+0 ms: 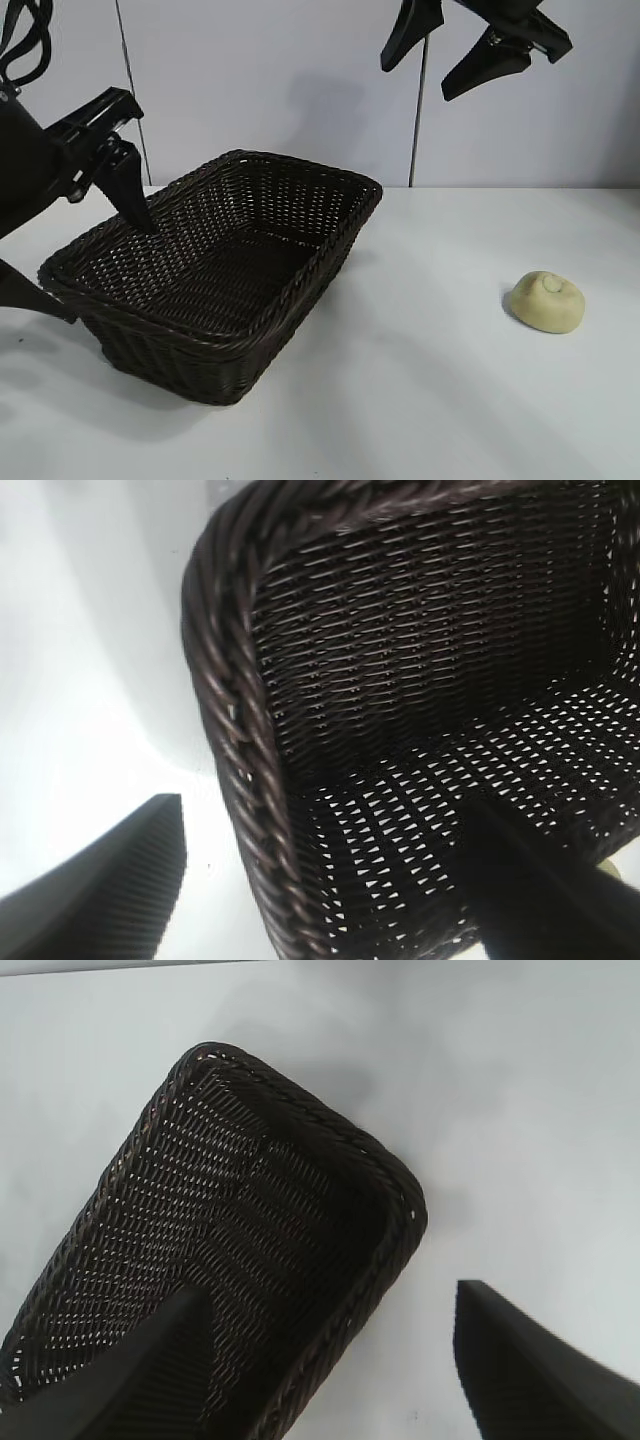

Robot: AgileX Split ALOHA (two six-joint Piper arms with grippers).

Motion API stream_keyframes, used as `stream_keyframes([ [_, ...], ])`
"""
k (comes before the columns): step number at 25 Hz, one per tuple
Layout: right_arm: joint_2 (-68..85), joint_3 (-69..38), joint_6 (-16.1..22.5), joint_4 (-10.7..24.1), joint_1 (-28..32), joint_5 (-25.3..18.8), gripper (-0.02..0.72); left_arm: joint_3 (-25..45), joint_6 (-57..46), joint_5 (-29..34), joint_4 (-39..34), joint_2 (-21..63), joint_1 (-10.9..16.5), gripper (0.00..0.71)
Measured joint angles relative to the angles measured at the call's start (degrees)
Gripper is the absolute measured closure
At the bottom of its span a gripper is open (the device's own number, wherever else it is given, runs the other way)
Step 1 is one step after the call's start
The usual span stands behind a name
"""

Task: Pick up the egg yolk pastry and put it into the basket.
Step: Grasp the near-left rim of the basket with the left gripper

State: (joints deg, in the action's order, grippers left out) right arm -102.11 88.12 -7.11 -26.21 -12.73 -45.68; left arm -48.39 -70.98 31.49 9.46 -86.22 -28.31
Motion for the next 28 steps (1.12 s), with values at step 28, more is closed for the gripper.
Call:
stream_keyframes([
  [28, 0.00, 0.00, 0.00, 0.00, 0.00, 0.00, 0.208, 1.07, -0.02, -10.23, -0.19, -12.59, 0.00, 0.368],
])
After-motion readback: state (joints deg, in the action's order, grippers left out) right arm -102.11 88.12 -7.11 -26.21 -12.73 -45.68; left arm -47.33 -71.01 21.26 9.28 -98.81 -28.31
